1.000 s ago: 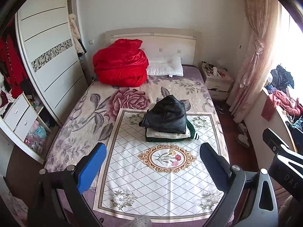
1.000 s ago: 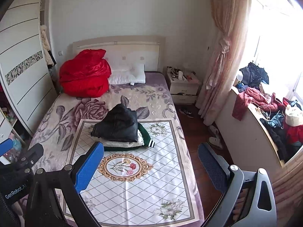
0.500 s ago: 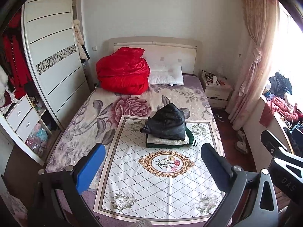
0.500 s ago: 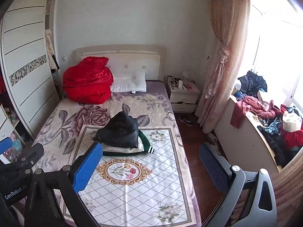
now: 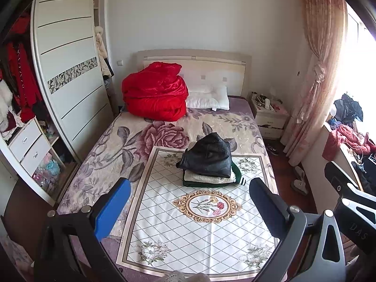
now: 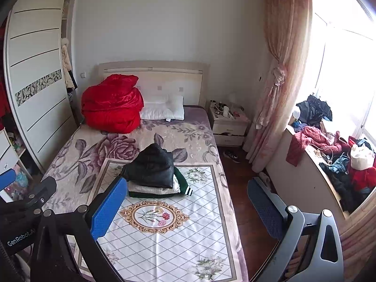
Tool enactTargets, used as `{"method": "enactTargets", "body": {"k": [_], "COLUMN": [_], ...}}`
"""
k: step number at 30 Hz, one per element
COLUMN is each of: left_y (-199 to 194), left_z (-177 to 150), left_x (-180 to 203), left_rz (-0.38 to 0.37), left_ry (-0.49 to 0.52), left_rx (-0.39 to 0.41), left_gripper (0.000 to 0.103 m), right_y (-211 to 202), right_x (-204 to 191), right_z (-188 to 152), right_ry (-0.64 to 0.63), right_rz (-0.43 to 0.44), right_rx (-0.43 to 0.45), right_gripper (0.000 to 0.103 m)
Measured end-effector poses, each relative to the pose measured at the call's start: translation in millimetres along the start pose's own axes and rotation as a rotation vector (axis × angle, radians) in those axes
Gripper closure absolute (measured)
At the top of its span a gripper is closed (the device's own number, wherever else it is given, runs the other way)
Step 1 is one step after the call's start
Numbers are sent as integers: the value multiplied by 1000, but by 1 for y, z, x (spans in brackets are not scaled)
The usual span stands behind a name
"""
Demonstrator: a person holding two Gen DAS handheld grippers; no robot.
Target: Fold large clothes
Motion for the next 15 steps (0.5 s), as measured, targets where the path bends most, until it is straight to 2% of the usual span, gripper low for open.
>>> {"method": "enactTargets", "body": {"k": [15], "left_y": [-5], "left_z": [3], "left_x": [-4], "left_rz": [5], "left_ry": [-2], "left_rx": [13], "left_gripper": [0], "right_y": [0], "right_x": [0], "right_z": [0], "right_ry": [-2], "right_rz": [8], "right_rx": [3], "right_gripper": [0]}}
Point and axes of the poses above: each gripper's, at about its wrist camera, not at the fingertips, and y roughly the way its jaws point, x to its right, z to its top, the point moved 6 cm from there along y, roughly the way its jaws point, and after that the axes turned 9 degrees about -y, right-handed, at the moved point
